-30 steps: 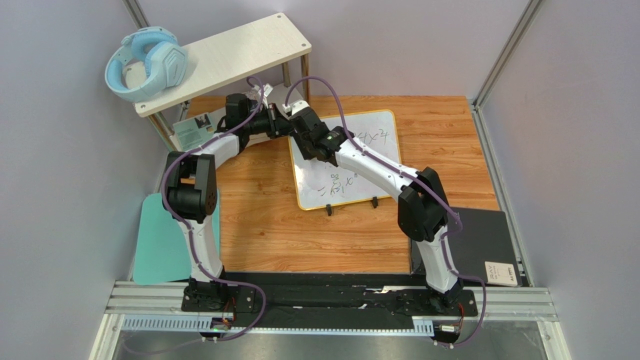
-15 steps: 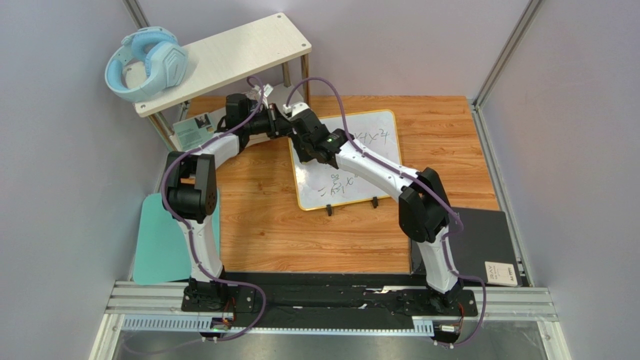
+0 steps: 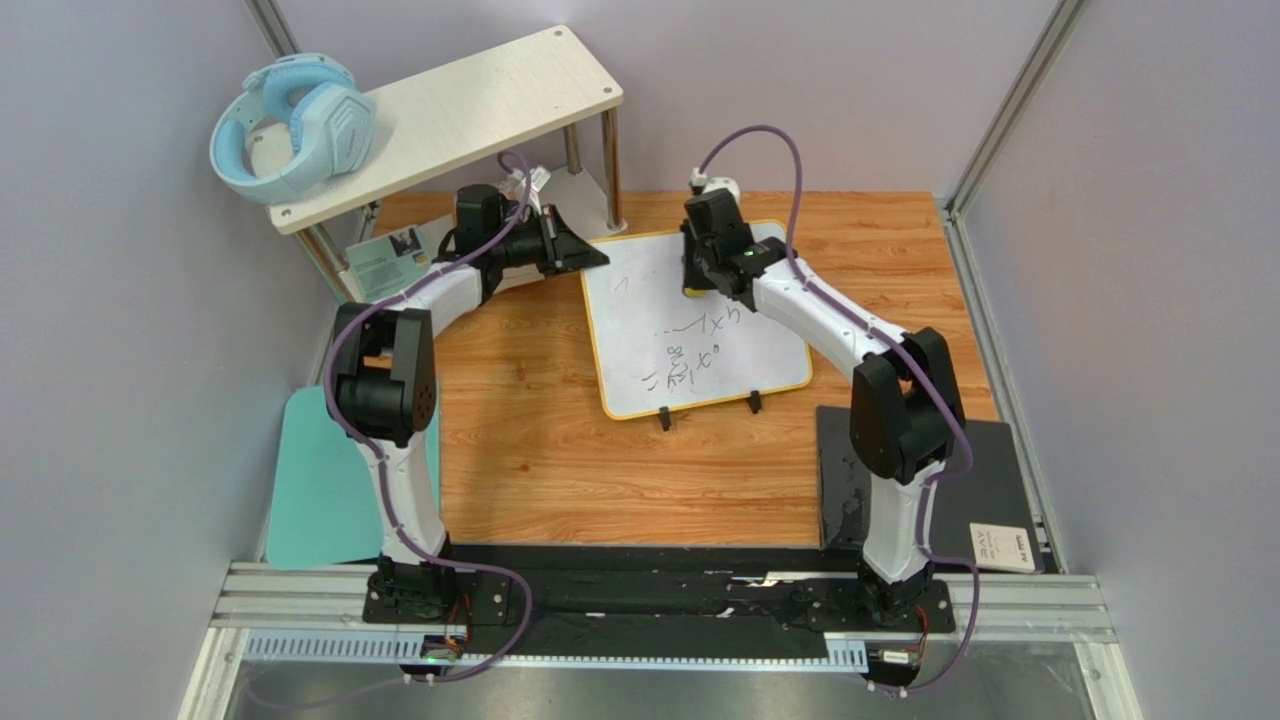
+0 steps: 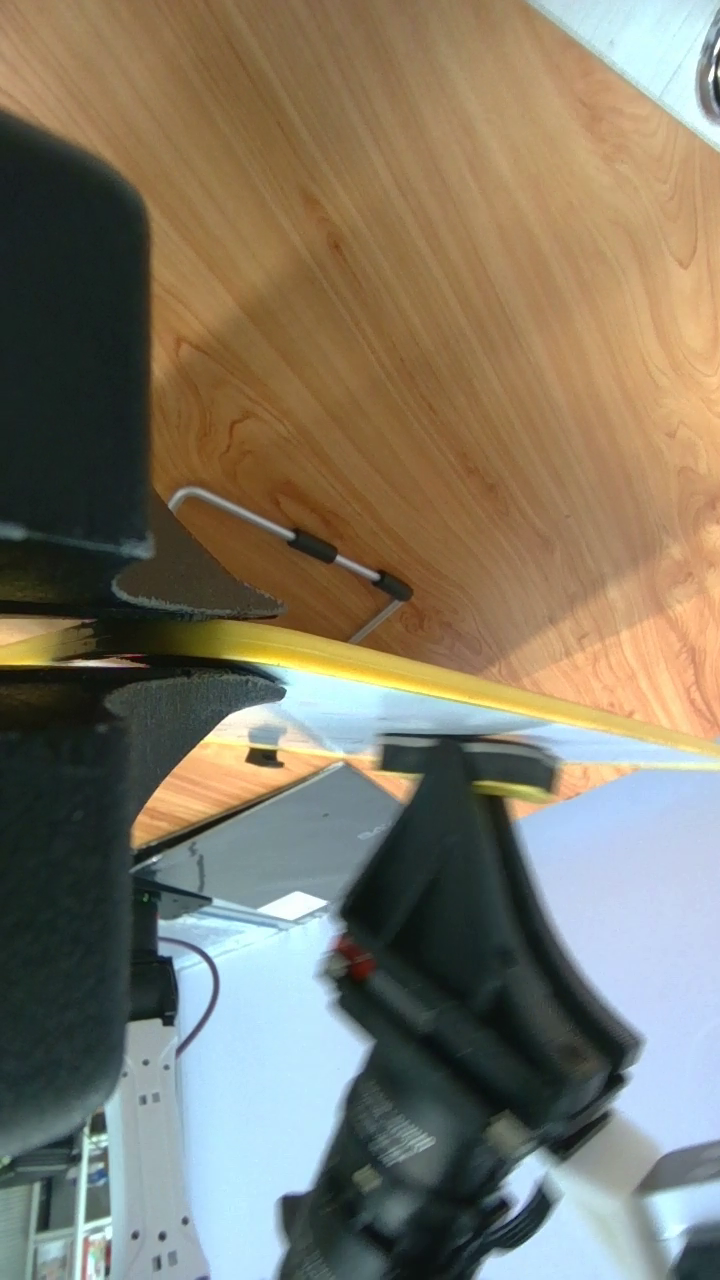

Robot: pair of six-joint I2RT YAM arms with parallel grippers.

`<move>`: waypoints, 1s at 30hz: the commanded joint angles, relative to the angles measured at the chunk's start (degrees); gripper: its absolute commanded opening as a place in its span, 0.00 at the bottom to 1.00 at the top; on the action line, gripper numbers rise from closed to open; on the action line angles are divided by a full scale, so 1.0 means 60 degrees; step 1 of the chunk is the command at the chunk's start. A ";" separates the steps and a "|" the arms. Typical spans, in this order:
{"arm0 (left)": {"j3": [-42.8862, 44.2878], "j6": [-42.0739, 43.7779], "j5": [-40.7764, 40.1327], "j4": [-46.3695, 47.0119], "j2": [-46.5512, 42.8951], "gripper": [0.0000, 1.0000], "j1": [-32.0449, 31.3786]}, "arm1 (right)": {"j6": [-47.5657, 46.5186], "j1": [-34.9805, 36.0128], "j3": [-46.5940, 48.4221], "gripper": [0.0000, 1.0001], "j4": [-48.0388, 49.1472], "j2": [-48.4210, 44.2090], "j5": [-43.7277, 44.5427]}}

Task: Erase the whiteboard

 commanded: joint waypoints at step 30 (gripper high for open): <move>0.0187 0.2409 -0.1216 -0.0046 -0.0263 0.00 -0.0049 | -0.0883 0.0529 0.1804 0.00 -0.2916 0.1958 0.0203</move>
